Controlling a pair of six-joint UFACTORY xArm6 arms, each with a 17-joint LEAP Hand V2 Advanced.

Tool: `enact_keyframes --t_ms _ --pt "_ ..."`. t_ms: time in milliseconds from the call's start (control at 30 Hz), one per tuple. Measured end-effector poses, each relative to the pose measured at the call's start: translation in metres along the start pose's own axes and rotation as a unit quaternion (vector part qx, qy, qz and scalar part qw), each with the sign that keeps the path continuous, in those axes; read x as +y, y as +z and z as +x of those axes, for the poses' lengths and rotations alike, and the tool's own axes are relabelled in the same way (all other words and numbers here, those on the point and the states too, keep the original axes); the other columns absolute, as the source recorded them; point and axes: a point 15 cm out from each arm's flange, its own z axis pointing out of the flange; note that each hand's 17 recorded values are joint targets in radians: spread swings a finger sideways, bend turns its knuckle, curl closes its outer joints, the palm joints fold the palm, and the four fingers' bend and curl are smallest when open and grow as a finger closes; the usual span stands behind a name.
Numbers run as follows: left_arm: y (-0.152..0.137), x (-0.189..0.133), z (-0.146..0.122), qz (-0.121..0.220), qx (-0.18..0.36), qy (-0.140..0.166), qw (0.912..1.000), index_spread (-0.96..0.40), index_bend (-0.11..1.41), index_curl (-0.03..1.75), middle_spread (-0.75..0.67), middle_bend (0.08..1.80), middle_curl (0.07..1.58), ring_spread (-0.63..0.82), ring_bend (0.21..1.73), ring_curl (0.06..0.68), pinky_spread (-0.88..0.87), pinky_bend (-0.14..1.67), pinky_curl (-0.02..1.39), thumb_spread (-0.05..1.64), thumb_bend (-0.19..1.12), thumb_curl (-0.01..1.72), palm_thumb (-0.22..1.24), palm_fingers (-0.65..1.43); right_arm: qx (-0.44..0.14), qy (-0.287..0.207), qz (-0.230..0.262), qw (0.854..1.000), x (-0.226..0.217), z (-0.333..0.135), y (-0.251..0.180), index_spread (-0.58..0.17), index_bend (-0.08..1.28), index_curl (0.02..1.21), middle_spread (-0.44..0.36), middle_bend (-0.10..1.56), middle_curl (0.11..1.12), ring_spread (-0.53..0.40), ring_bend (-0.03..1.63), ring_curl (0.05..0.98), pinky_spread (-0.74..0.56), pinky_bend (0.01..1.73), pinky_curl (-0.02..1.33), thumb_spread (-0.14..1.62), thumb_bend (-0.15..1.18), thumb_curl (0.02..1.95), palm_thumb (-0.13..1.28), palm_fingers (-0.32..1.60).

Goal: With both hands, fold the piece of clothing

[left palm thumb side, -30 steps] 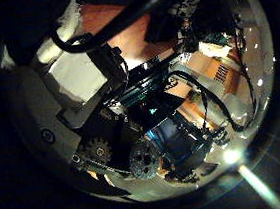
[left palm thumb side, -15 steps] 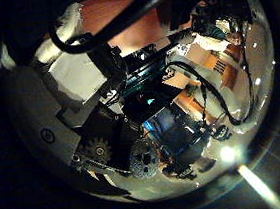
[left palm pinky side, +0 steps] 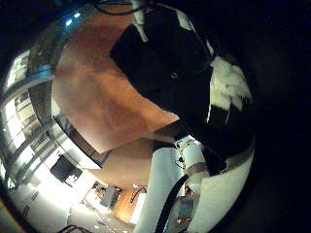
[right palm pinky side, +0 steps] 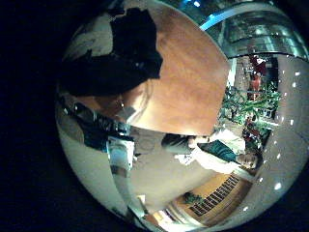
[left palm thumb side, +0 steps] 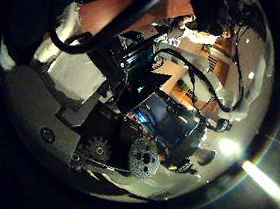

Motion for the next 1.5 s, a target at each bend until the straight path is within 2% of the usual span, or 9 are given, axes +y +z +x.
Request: enact_keyframes --t_ms 400,800,900,1033,1100,1167,1233,1367,1500 --pt "-0.012 -0.073 -0.053 0.071 -0.009 -0.049 0.9962 -0.74 0.33 1.44 -0.62 0.91 1.11 -0.42 1.42 0.548 -0.57 1.24 0.71 1.06 -0.02 0.63 0.77 1.07 -0.006 0.038 -0.067 0.997 -0.099 0.024 0.043 -0.295 1.06 0.99 -0.152 1.30 0.87 -0.214 1.40 0.735 -0.17 1.36 0.77 1.15 -0.01 0.63 1.00 1.07" --pt "0.015 -0.150 -0.094 0.040 -0.039 -0.085 0.9948 -0.73 0.29 1.43 -0.63 0.87 1.11 -0.43 1.39 0.544 -0.59 1.18 0.71 1.02 -0.03 0.55 0.65 1.05 0.032 0.052 -0.122 0.991 -0.196 0.055 0.134 -0.295 1.03 1.00 -0.154 1.30 0.86 -0.221 1.40 0.757 -0.17 1.32 0.86 1.18 -0.02 0.60 0.92 1.03" --pt "0.020 -0.164 -0.103 0.033 -0.035 -0.094 0.9945 -0.72 0.28 1.42 -0.63 0.86 1.11 -0.43 1.38 0.541 -0.59 1.16 0.71 1.02 -0.03 0.53 0.62 1.04 0.036 0.049 -0.103 0.993 -0.213 0.057 0.147 -0.298 1.02 1.00 -0.156 1.29 0.86 -0.224 1.40 0.762 -0.17 1.31 0.88 1.18 -0.02 0.59 0.90 1.02" --pt "0.031 -0.172 -0.120 0.016 -0.022 -0.109 0.9937 -0.72 0.25 1.40 -0.63 0.85 1.09 -0.44 1.34 0.532 -0.61 1.11 0.70 1.03 -0.03 0.50 0.58 1.02 0.038 0.046 -0.072 0.996 -0.238 0.061 0.169 -0.328 0.81 0.96 -0.166 1.18 0.81 -0.231 1.38 0.736 -0.24 1.26 0.84 1.20 -0.03 0.54 0.82 0.85" --pt "0.033 -0.175 -0.129 0.013 -0.016 -0.115 0.9931 -0.71 0.24 1.38 -0.63 0.85 1.08 -0.45 1.31 0.522 -0.62 1.07 0.69 1.04 -0.03 0.49 0.57 1.00 0.038 0.051 -0.070 0.996 -0.238 0.066 0.170 -0.349 0.56 0.91 -0.184 1.04 0.77 -0.253 1.41 0.727 -0.33 1.27 0.83 1.22 -0.03 0.52 0.78 0.54" --pt "0.033 -0.176 -0.135 0.012 -0.011 -0.121 0.9926 -0.71 0.22 1.36 -0.62 0.82 1.07 -0.46 1.27 0.516 -0.62 1.05 0.69 1.04 -0.03 0.48 0.55 0.90 0.037 0.058 -0.062 0.996 -0.240 0.075 0.169 -0.381 0.37 0.82 -0.193 0.91 0.73 -0.269 1.39 0.695 -0.38 1.30 0.79 1.24 -0.03 0.50 0.74 0.38" --pt "0.033 -0.174 -0.140 0.014 -0.007 -0.125 0.9921 -0.69 0.16 1.32 -0.62 0.79 1.05 -0.47 1.23 0.511 -0.62 1.01 0.70 1.05 -0.04 0.46 0.53 0.73 0.036 0.063 -0.054 0.996 -0.241 0.081 0.164 -0.405 0.31 0.76 -0.196 0.83 0.69 -0.273 1.35 0.668 -0.37 1.28 0.77 1.25 -0.03 0.49 0.72 0.28" --pt "0.025 -0.166 -0.150 0.026 0.001 -0.133 0.9907 -0.54 0.07 1.17 -0.43 0.39 0.95 -0.40 1.27 0.522 -0.58 1.07 0.74 1.07 -0.04 0.42 0.42 0.15 0.036 0.089 -0.033 0.995 -0.233 0.110 0.131 -0.452 0.29 0.65 -0.185 0.66 0.60 -0.243 1.19 0.582 -0.22 1.10 0.71 1.28 -0.02 0.44 0.66 0.11" --pt "0.014 -0.158 -0.156 0.043 0.008 -0.137 0.9896 -0.36 0.11 1.01 -0.17 0.21 0.82 -0.26 1.18 0.483 -0.45 0.99 0.73 1.07 -0.04 0.39 0.34 -0.04 0.043 0.103 -0.001 0.994 -0.224 0.133 0.088 -0.460 0.29 0.60 -0.209 0.60 0.55 -0.226 1.13 0.529 -0.10 1.00 0.65 1.29 -0.02 0.41 0.63 0.14"
